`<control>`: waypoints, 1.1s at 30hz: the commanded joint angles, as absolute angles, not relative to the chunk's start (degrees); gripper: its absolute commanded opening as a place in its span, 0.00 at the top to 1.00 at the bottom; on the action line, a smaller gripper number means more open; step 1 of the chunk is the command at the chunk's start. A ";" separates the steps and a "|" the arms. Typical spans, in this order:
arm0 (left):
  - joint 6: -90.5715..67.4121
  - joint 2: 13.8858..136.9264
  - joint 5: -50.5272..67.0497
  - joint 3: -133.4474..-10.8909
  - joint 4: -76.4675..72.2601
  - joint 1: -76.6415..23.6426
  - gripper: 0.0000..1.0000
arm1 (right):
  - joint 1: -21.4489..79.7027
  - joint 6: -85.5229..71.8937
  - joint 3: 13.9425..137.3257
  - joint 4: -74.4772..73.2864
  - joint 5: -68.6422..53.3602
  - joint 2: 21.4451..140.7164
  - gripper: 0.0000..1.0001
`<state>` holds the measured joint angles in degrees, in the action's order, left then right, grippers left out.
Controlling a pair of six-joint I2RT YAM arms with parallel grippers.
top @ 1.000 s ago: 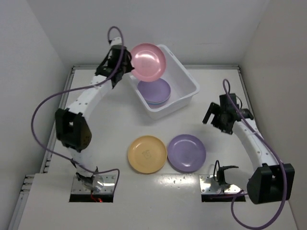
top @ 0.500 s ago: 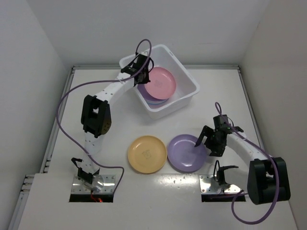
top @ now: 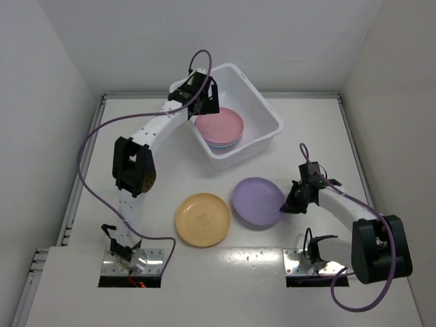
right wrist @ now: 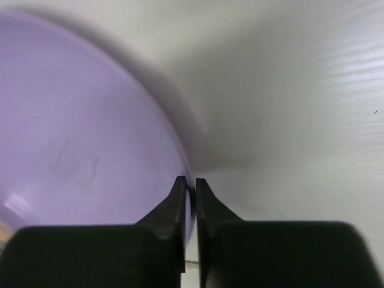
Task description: Place the plates into the plastic bin on the countertop
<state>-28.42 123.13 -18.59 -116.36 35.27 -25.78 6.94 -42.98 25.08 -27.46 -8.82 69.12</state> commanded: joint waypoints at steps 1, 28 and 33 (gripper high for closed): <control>-26.29 114.97 -19.34 -120.85 34.80 -25.75 0.00 | 7.12 -41.93 28.91 -27.85 -3.98 68.56 1.00; -46.66 70.31 -14.77 -42.63 34.01 -27.94 0.11 | 9.84 -28.48 94.70 -30.67 -7.47 96.21 1.00; -50.44 70.31 -14.24 -39.82 34.01 -34.97 0.11 | 13.17 -26.63 110.36 -30.67 -5.54 112.13 1.00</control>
